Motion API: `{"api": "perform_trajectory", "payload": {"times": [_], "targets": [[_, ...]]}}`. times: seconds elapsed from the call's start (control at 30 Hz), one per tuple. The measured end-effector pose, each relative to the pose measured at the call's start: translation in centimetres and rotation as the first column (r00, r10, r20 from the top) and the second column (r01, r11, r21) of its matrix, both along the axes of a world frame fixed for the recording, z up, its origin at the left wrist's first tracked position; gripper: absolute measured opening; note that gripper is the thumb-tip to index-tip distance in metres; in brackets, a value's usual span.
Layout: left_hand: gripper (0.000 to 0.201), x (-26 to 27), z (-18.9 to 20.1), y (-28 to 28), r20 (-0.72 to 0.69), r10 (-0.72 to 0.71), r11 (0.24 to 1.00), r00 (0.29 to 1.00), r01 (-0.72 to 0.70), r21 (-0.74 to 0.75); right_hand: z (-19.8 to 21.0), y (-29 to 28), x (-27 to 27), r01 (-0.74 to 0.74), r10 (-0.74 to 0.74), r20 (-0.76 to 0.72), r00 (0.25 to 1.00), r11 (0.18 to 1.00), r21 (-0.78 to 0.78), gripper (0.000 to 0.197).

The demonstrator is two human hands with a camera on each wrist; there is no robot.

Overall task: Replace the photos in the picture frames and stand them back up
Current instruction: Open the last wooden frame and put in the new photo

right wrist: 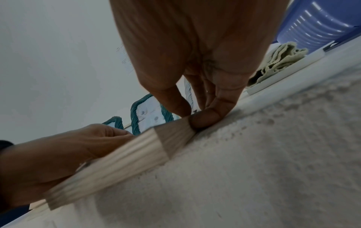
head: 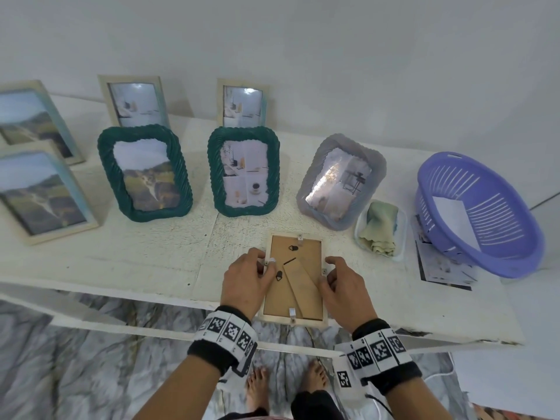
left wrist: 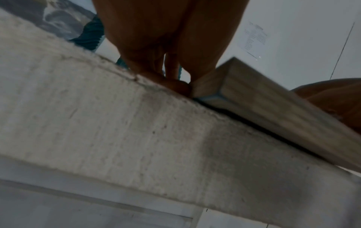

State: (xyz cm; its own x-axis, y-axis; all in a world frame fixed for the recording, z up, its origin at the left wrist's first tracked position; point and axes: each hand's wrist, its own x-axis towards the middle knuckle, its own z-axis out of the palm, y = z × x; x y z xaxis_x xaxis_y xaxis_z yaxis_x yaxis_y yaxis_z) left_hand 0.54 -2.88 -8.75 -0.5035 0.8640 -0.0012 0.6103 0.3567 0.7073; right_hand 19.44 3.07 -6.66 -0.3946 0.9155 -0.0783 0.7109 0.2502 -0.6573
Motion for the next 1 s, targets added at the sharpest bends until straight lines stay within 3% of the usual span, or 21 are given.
{"api": "perform_trajectory", "payload": {"times": [0.13,0.47,0.67,0.87,1.0], "targets": [[0.022,0.4,0.3,0.5,-0.029,0.033,0.999,0.999,-0.034,-0.039,-0.1,-0.1,0.1,-0.005,0.005,0.003,1.0,1.0,-0.002,0.038],[0.013,-0.4,0.7,0.3,0.113,0.063,0.998,0.992,-0.059,-0.036,0.9,0.5,0.0,-0.002,0.006,0.052,0.999,0.998,-0.069,0.028],[0.012,-0.6,0.4,-0.5,0.142,0.024,0.999,0.99,-0.028,0.028,2.6,3.5,-2.0,-0.061,0.023,0.211,0.977,0.983,0.175,0.032],[0.013,-1.1,0.0,-0.4,0.172,0.011,0.999,0.985,-0.02,0.049,2.3,6.4,-5.1,-0.211,0.155,0.44,0.885,0.974,0.08,0.041],[0.013,-1.2,-0.1,-0.2,0.184,0.006,0.998,0.983,-0.016,0.055,2.0,7.2,-5.8,-0.229,0.158,0.49,0.858,0.969,0.09,0.039]]}}
